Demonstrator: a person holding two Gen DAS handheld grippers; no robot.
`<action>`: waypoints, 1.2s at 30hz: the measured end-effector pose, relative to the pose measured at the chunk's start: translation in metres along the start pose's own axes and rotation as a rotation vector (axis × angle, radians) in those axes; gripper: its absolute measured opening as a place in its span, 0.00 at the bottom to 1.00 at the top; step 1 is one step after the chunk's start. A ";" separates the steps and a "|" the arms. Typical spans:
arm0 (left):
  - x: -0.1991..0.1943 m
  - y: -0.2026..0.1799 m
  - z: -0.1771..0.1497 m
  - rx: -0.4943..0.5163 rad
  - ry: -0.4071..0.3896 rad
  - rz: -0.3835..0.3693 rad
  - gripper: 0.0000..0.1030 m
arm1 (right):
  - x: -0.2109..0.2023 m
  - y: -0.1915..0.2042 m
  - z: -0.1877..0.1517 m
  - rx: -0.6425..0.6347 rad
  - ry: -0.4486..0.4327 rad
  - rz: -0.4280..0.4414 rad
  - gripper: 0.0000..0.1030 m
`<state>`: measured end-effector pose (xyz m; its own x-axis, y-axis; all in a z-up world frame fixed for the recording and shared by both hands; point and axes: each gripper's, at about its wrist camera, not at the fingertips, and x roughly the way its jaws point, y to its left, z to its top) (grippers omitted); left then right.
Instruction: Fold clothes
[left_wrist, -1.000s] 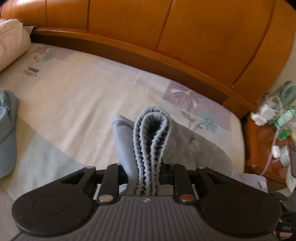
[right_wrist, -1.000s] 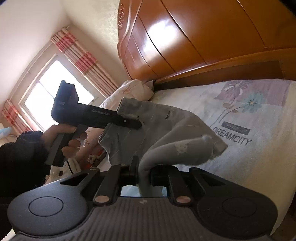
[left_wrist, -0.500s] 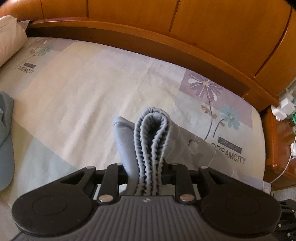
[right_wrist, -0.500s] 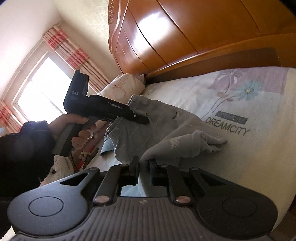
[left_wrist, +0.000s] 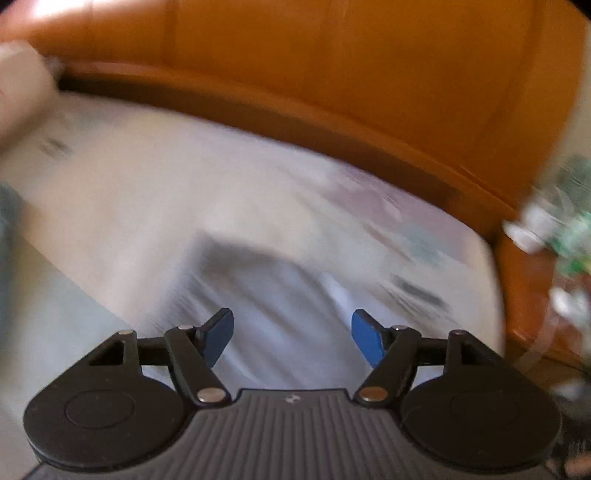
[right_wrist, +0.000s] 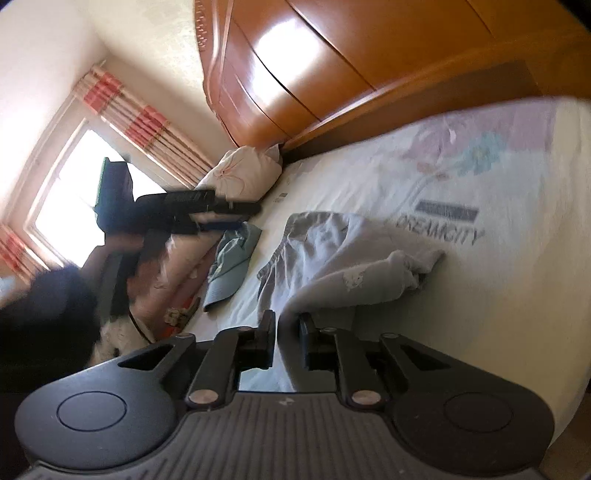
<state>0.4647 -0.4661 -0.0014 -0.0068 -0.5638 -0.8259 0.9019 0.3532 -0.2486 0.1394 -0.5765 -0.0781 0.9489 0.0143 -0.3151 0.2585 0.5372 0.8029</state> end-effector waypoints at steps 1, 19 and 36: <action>0.009 -0.004 -0.014 -0.010 0.019 -0.035 0.69 | 0.000 -0.005 0.000 0.037 0.005 0.019 0.36; 0.023 -0.003 -0.043 -0.045 -0.021 -0.081 0.73 | 0.016 -0.084 0.022 0.602 -0.130 0.057 0.75; 0.021 0.002 -0.040 -0.063 -0.020 -0.110 0.75 | 0.019 0.011 0.019 -0.323 -0.076 -0.302 0.11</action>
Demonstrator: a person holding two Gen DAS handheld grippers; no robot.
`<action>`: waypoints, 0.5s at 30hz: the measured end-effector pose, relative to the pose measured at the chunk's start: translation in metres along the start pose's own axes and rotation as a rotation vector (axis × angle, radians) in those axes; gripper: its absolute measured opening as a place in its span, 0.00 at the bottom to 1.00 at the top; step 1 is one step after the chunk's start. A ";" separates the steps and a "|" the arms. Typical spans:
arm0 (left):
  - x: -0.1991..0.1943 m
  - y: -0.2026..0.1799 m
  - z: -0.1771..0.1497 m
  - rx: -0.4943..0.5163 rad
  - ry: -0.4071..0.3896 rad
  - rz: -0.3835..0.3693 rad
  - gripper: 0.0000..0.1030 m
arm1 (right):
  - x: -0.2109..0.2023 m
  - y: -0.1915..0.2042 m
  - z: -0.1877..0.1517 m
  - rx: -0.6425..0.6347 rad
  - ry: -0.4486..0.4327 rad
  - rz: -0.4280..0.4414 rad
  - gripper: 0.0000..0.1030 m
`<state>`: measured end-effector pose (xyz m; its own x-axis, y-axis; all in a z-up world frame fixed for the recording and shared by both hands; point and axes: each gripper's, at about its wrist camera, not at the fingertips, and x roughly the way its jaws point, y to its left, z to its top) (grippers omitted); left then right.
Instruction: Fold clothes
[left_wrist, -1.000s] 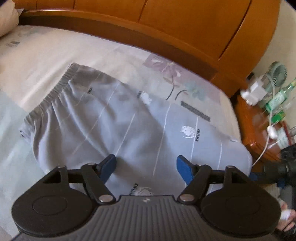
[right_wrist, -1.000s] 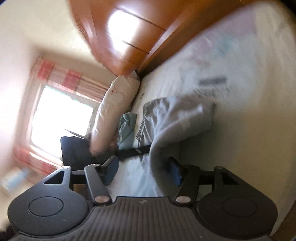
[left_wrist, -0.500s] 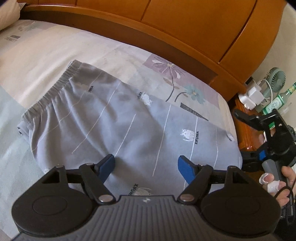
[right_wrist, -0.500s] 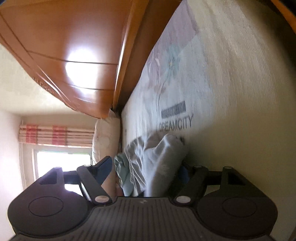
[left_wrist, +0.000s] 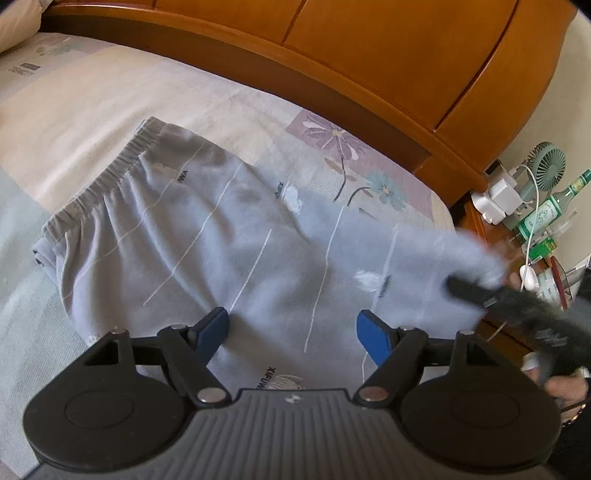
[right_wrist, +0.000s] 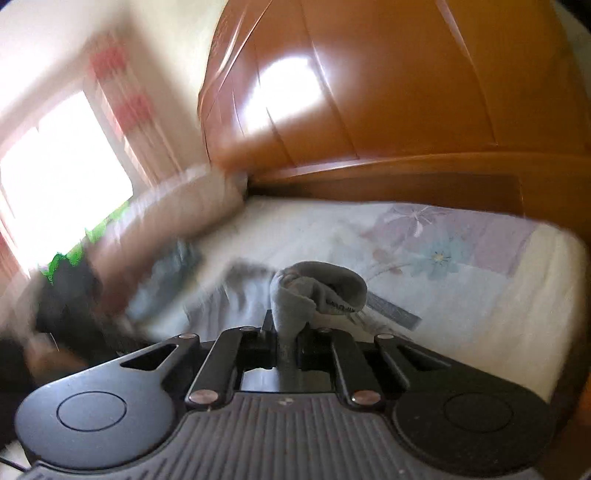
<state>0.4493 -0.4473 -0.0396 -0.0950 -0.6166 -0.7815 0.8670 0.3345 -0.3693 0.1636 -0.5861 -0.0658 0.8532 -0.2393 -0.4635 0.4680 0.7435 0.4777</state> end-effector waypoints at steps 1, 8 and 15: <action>0.000 0.000 0.000 0.000 0.000 -0.001 0.75 | 0.005 -0.010 -0.003 0.040 0.039 -0.038 0.12; 0.002 0.002 -0.002 0.002 -0.008 -0.018 0.80 | -0.015 -0.052 0.010 0.313 0.030 0.008 0.26; 0.005 -0.004 -0.001 0.032 -0.009 -0.005 0.82 | 0.024 -0.050 0.052 0.177 0.011 -0.104 0.29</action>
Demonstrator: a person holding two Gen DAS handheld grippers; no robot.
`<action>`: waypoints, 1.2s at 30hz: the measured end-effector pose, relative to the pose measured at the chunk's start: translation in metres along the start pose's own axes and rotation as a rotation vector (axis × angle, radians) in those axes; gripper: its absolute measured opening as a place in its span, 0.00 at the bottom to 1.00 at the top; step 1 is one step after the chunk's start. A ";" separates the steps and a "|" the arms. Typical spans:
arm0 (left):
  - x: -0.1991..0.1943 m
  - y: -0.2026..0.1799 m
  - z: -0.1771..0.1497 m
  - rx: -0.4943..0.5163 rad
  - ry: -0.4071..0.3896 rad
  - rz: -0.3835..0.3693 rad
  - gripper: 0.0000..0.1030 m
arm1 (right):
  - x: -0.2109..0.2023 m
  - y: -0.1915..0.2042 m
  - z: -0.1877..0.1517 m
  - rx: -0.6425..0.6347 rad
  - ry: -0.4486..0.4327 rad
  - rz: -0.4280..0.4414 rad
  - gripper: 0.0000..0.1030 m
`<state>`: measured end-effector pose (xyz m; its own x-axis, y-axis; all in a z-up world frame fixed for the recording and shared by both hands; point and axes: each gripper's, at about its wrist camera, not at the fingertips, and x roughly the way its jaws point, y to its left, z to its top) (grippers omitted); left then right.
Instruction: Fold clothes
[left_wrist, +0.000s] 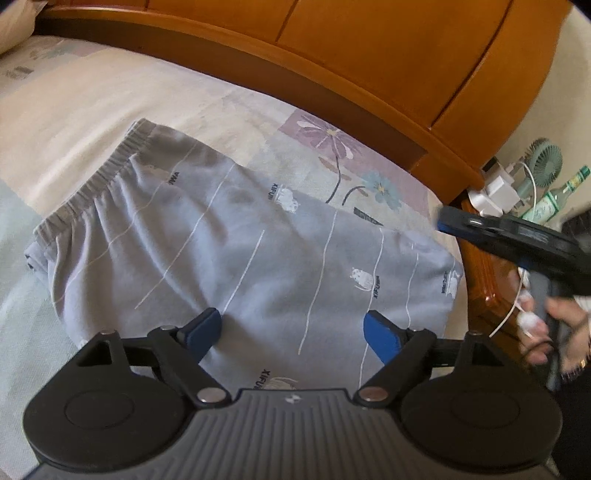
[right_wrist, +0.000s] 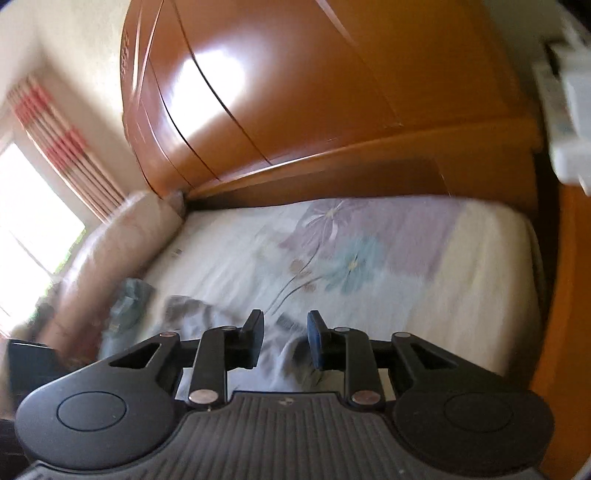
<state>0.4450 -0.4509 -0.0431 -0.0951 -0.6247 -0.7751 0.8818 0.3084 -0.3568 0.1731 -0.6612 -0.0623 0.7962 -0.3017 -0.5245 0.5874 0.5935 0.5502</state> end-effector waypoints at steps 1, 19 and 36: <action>0.000 0.000 -0.001 0.007 -0.003 0.001 0.82 | 0.008 0.002 -0.001 -0.038 0.022 -0.023 0.29; -0.008 -0.003 -0.001 -0.041 -0.030 -0.025 0.85 | -0.005 0.045 -0.010 -0.407 -0.082 -0.204 0.15; -0.041 -0.009 -0.044 0.031 -0.020 0.033 0.85 | -0.002 0.056 -0.035 -0.432 -0.005 0.047 0.39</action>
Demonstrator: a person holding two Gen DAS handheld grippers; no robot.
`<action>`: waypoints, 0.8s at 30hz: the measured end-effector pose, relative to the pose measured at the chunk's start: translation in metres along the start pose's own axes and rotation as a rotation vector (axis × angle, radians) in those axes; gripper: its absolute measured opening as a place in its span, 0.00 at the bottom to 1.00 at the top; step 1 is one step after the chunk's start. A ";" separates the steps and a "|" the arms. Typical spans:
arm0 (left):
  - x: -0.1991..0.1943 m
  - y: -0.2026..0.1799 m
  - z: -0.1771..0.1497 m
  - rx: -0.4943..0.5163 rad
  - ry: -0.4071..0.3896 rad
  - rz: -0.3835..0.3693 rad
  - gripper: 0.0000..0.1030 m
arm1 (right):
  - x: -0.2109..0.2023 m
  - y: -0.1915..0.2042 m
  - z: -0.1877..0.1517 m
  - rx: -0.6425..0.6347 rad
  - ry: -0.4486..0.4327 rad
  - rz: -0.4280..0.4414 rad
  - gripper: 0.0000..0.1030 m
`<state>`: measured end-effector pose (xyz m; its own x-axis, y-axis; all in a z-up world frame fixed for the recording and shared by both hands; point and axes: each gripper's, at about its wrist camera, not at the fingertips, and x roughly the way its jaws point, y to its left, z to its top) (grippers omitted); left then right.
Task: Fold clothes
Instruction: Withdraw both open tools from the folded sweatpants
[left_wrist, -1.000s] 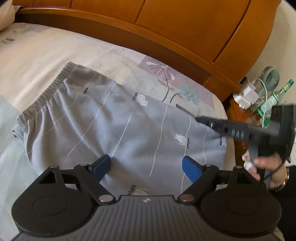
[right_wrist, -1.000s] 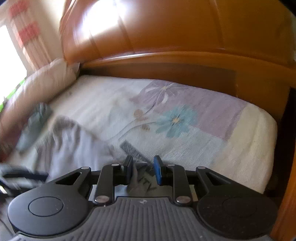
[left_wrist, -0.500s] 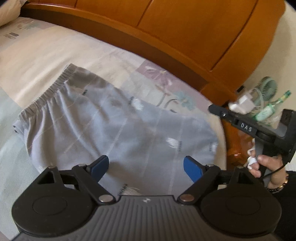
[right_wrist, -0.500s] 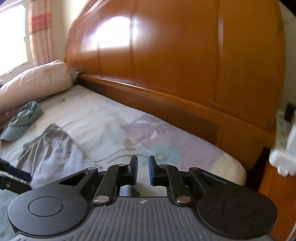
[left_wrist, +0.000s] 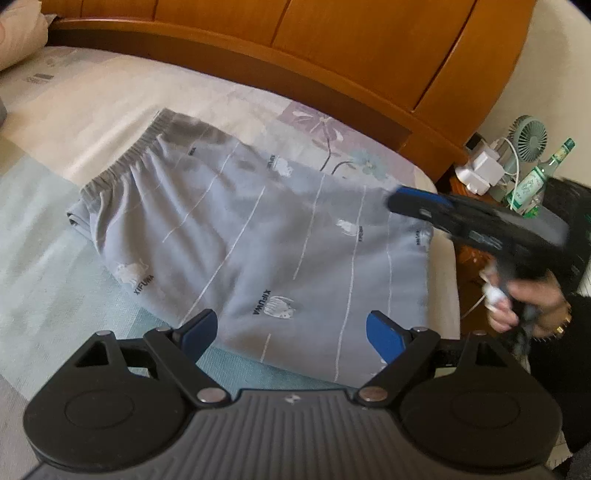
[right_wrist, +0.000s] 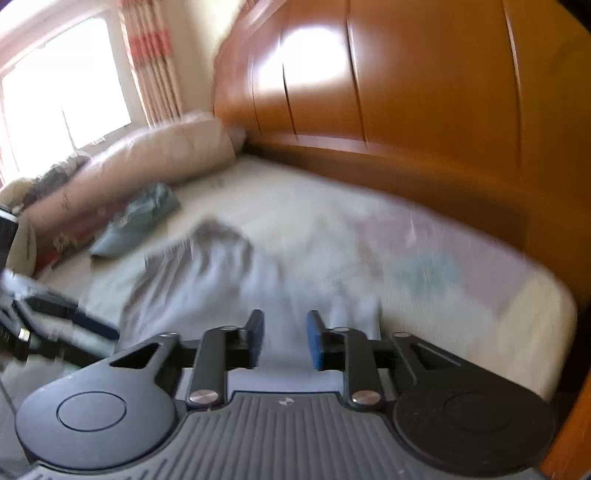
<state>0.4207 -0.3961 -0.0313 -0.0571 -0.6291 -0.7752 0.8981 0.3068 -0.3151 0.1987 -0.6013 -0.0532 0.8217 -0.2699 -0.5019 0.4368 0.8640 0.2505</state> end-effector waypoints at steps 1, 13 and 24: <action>-0.001 -0.001 -0.001 -0.001 -0.002 0.008 0.85 | 0.008 -0.003 0.001 -0.001 0.013 -0.023 0.39; -0.033 -0.016 -0.030 0.061 -0.096 0.236 0.86 | -0.020 0.033 -0.029 -0.113 0.104 0.024 0.44; -0.055 -0.030 -0.064 -0.033 -0.191 0.236 0.86 | -0.063 0.011 -0.070 0.439 0.167 0.138 0.51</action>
<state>0.3688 -0.3251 -0.0142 0.2376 -0.6595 -0.7132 0.8617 0.4820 -0.1586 0.1263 -0.5448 -0.0771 0.8285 -0.0621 -0.5565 0.4706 0.6160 0.6318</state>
